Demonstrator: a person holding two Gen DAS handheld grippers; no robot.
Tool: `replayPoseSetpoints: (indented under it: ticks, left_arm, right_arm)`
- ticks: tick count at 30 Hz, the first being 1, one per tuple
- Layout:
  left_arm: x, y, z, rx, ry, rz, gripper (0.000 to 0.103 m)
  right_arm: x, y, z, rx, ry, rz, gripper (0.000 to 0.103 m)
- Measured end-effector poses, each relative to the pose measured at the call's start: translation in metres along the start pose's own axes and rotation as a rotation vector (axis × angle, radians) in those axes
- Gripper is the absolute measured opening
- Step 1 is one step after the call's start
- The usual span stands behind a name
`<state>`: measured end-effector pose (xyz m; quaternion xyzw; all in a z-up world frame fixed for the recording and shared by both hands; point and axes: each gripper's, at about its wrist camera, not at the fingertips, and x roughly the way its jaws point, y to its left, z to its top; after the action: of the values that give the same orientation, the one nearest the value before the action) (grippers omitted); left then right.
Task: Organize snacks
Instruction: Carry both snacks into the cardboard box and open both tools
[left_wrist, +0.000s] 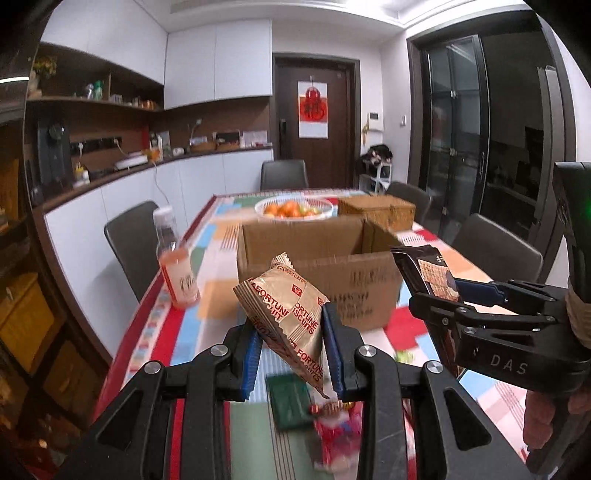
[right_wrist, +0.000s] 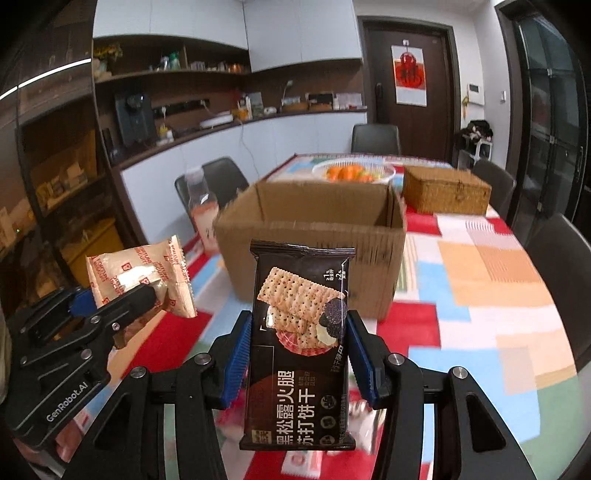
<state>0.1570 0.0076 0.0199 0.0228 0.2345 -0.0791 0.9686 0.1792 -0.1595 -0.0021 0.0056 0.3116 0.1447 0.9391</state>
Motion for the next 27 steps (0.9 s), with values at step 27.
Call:
replayPoseSetpoints:
  ticks: [27]
  left_arm:
    - [0.146,0.017,0.097,-0.019,0.073,-0.021,0.031]
  right_arm:
    - [0.122,-0.057,0.143,0.074,0.014,0.004,0.05]
